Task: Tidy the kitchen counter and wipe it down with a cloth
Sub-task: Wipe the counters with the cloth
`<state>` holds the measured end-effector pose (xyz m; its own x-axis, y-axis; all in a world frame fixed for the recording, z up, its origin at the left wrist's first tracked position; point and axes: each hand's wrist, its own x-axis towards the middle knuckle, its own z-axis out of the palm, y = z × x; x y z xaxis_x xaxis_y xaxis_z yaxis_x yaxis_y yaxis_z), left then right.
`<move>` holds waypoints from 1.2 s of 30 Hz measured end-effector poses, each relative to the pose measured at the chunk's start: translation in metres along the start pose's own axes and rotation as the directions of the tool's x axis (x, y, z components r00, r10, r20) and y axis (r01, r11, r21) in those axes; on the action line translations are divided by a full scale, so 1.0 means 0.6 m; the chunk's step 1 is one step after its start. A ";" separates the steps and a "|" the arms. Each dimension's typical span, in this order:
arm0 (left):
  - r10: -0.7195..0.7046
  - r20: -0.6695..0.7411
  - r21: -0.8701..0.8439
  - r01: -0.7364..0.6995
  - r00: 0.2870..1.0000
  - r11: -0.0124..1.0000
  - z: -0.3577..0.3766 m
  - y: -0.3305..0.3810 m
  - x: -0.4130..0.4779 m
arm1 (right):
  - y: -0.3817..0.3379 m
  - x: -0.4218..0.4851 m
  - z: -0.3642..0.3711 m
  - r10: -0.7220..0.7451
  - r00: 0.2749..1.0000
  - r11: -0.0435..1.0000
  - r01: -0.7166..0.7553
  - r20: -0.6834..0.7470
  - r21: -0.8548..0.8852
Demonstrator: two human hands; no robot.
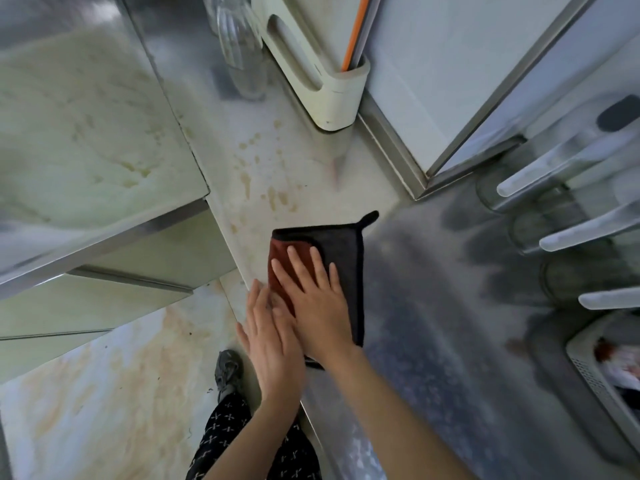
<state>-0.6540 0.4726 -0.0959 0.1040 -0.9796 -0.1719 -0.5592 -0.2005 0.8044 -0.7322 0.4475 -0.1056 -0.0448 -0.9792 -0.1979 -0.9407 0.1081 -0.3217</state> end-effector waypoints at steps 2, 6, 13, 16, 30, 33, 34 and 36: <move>-0.013 -0.068 0.023 0.015 0.998 1.000 -0.020 0.010 0.018 | 0.017 0.001 -0.021 -0.033 0.999 0.973 0.028 0.018 0.229; 0.112 0.086 0.240 -0.129 0.990 0.962 -0.011 0.033 0.062 | 0.128 -0.020 -0.032 0.215 0.934 0.966 -0.161 -0.284 0.201; 0.359 0.530 0.565 -0.635 0.769 0.526 0.061 0.017 0.080 | 0.184 -0.018 -0.033 0.385 0.913 0.909 -0.400 -0.133 -0.117; 0.392 0.469 0.603 -0.611 0.792 0.513 0.063 0.026 0.157 | 0.185 -0.017 -0.030 0.403 0.904 0.901 -0.419 -0.140 -0.111; 0.508 0.706 0.415 -0.869 0.494 0.268 0.027 0.000 0.152 | 0.184 -0.018 -0.029 0.383 0.907 0.904 -0.407 -0.174 -0.132; 0.455 0.539 0.586 -0.703 0.709 0.403 0.014 0.012 0.262 | 0.183 -0.015 -0.029 0.400 0.895 0.899 -0.425 -0.196 -0.108; 0.412 0.510 0.622 -0.655 0.755 0.429 0.012 0.016 0.286 | 0.182 -0.015 -0.028 0.401 0.895 0.898 -0.426 -0.193 -0.108; 0.367 0.489 0.652 -0.611 0.791 0.448 0.016 0.018 0.299 | 0.184 -0.016 -0.027 0.409 0.894 0.896 -0.432 -0.184 -0.106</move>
<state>-0.6491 0.2949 -0.1234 -0.5251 -0.8428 -0.1184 -0.8508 0.5168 0.0948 -0.8409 0.4660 -0.1241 -0.4866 -0.8626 -0.1384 -0.8589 0.5013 -0.1048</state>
